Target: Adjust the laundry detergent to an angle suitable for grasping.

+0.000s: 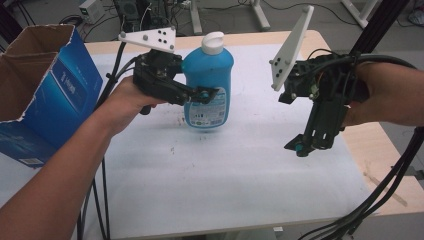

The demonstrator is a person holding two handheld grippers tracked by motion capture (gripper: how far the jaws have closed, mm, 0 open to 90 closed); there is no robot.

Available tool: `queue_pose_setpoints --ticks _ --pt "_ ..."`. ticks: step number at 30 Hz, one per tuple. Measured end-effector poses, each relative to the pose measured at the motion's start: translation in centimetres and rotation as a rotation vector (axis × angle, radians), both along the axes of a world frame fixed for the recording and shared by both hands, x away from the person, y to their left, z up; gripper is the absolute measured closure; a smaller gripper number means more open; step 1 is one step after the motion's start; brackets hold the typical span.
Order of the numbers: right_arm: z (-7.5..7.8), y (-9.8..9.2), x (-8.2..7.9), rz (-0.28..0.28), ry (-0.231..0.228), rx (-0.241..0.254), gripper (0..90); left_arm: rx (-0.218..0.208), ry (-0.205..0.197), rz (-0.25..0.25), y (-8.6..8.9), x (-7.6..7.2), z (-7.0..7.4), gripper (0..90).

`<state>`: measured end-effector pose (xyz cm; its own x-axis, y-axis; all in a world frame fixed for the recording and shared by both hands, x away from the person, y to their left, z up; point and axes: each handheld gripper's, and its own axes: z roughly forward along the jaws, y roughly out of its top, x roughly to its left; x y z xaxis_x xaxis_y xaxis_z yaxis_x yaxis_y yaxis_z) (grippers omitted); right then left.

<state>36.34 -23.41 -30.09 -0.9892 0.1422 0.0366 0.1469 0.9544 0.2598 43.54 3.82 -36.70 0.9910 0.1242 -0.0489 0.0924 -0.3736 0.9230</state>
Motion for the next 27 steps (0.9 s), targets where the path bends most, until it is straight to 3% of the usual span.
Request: queue_pose_setpoints --ticks 18,23,27 --pt "-0.1 0.4 0.0 0.000 0.005 -0.008 2.0 0.048 0.017 -0.048 0.0 -0.7 -2.3 44.8" --pt "-0.1 0.4 0.1 -0.001 0.004 -0.007 2.0 0.038 0.012 -0.052 -0.1 -0.7 -2.5 44.8" --pt "-0.1 0.4 0.1 -0.002 0.006 -0.008 2.0 0.044 -0.034 -0.093 -0.1 -0.9 -2.6 44.6"
